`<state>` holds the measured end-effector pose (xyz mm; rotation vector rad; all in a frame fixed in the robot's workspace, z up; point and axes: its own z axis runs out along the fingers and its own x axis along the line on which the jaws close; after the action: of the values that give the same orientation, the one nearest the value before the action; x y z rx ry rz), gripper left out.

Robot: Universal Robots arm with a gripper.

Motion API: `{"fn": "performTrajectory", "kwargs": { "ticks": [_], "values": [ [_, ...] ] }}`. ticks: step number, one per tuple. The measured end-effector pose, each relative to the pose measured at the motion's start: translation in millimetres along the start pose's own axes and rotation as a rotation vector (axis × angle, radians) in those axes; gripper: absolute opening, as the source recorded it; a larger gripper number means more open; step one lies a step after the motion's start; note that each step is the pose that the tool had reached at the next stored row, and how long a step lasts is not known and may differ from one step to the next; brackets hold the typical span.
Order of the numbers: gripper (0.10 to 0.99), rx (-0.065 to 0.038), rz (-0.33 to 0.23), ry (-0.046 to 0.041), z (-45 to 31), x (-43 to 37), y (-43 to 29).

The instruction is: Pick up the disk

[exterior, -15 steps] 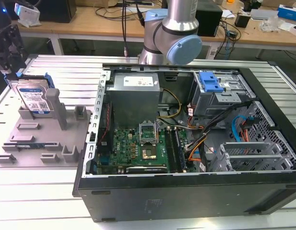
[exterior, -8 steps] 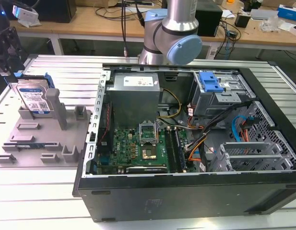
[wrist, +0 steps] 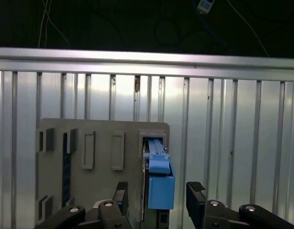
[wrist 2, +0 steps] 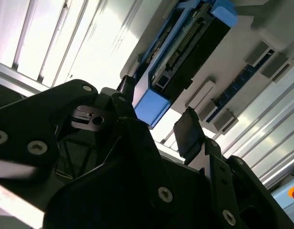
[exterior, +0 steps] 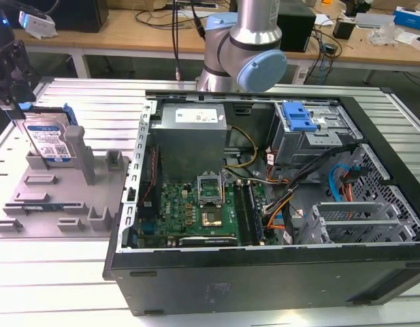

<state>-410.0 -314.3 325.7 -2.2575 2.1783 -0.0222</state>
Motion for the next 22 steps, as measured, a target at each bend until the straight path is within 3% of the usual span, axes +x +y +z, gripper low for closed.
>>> {"fn": "performTrajectory", "kwargs": {
  "ticks": [18, 19, 21, 22],
  "values": [
    [0.604, 0.0, 0.01, 0.0015, 11.4, -2.6, 2.7],
    [0.588, 0.0, 0.01, 0.0014, 12.0, -2.6, 2.7],
    [0.451, 0.0, 0.01, 0.0015, 13.0, -2.6, 2.7],
    [0.451, 0.0, 0.01, 0.0016, 13.5, -2.6, 2.7]
  ]
}}
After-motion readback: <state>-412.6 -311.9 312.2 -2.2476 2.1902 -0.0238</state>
